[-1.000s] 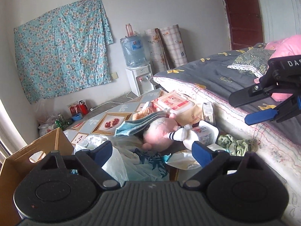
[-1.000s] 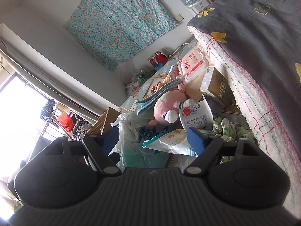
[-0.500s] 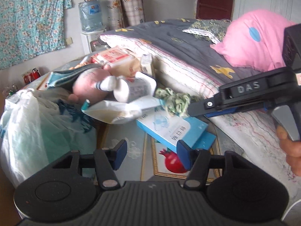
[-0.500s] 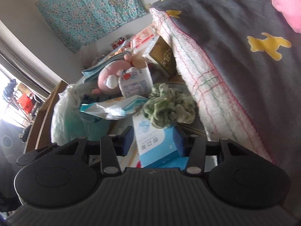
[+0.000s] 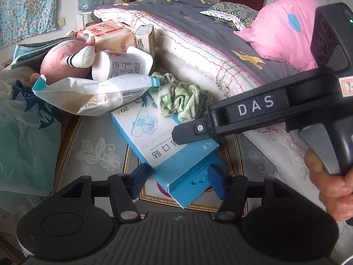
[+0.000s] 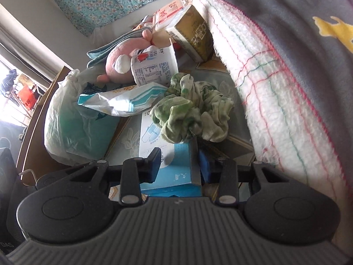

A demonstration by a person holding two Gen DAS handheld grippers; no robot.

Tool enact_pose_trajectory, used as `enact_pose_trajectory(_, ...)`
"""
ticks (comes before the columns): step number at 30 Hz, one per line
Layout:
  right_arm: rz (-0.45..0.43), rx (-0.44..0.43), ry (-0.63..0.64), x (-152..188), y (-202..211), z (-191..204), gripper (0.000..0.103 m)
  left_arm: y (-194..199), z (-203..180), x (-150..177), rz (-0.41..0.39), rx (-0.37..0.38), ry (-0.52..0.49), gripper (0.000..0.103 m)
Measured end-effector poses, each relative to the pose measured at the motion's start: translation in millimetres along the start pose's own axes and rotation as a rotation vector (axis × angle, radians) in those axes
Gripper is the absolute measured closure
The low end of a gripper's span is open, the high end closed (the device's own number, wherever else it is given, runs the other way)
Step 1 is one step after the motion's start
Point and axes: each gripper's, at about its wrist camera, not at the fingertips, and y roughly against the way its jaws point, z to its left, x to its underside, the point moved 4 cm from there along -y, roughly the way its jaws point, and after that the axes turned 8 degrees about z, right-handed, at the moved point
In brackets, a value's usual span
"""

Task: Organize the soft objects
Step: 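Close the right gripper on the bandage box's end and lift it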

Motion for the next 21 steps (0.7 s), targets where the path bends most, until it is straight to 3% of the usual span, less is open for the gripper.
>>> enact_pose_trajectory(11,0.111,-0.152,-0.014,34.3,-17.4,34.7,0.067,30.5,21.9,41.4,0.040,-0.037,0.008,0.038)
enact_pose_trajectory(15,0.099,-0.109,0.019,31.1,-19.6,44.7,0.065,36.9,26.9,47.7,0.046,-0.023,0.020,0.027)
enact_pose_trajectory(21,0.094,-0.069,0.016,18.2,-24.3,39.6,0.065,28.7,31.8,38.9,0.045,-0.034,0.049,0.022)
